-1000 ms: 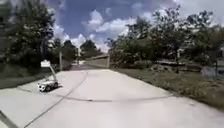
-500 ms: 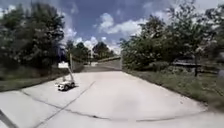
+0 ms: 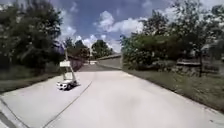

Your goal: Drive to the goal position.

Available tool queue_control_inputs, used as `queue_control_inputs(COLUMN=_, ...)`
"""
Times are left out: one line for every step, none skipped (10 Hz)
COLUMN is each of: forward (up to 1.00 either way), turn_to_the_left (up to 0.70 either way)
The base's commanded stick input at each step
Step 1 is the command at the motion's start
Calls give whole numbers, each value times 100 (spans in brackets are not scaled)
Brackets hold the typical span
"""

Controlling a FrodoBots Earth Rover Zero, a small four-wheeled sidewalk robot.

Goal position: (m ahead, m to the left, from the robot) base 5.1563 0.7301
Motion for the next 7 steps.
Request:
queue_control_inputs(forward=85, turn_to_the_left=0)
queue_control_inputs(forward=85, turn_to_the_left=0)
queue_control_inputs(forward=85, turn_to_the_left=0)
queue_control_inputs(forward=85, turn_to_the_left=0)
queue_control_inputs(forward=85, turn_to_the_left=0)
queue_control_inputs(forward=85, turn_to_the_left=2)
queue_control_inputs(forward=85, turn_to_the_left=18)
